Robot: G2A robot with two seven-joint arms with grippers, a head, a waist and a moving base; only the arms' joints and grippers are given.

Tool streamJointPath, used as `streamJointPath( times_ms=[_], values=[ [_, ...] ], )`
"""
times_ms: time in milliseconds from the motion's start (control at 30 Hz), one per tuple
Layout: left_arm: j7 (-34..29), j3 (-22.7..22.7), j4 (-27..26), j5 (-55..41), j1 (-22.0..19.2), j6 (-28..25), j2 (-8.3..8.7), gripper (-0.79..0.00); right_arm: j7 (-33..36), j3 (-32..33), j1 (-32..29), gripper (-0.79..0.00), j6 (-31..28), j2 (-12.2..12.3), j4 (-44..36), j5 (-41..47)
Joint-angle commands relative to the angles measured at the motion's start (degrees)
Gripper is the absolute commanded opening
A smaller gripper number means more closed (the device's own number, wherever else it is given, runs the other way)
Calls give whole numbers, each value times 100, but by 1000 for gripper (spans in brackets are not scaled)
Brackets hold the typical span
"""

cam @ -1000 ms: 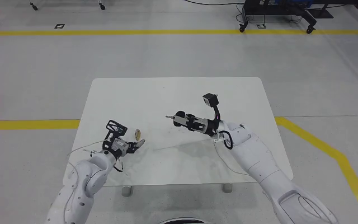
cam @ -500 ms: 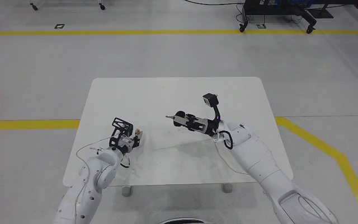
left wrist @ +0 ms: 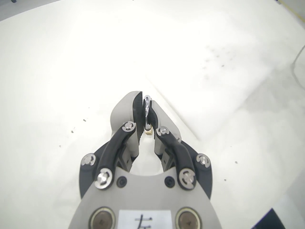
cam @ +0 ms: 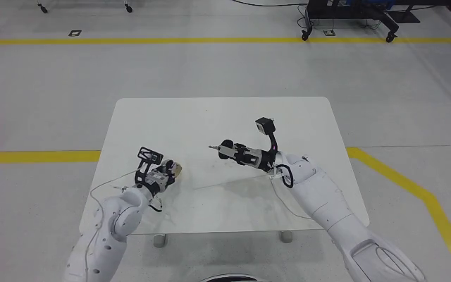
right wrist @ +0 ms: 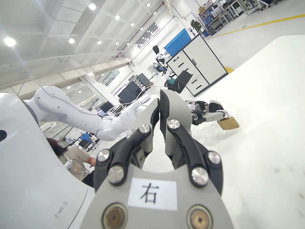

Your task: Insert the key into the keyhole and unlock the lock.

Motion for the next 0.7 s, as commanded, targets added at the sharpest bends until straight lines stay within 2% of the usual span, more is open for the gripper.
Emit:
streamJointPath(
  times_ms=[0,167,333,433,533,667],
  values=[
    [-177,-199,-46,-991,68,-320,12,-785,0,0,0,-785,0,0,0,0],
    [-1083,-652,9,-3135,100,-897,71,-785,0,0,0,-785,0,0,0,0],
    [-1880,-846,114,-4503,33,-1154,129,-785,0,0,0,-785,0,0,0,0],
    [-2094,-918,143,-4779,-5,-1205,158,-785,0,0,0,-785,0,0,0,0],
    [-1859,-934,7,-4533,61,-1369,166,-785,0,0,0,-785,0,0,0,0],
    [-1859,-934,7,-4533,61,-1369,166,-785,0,0,0,-785,0,0,0,0]
  ],
)
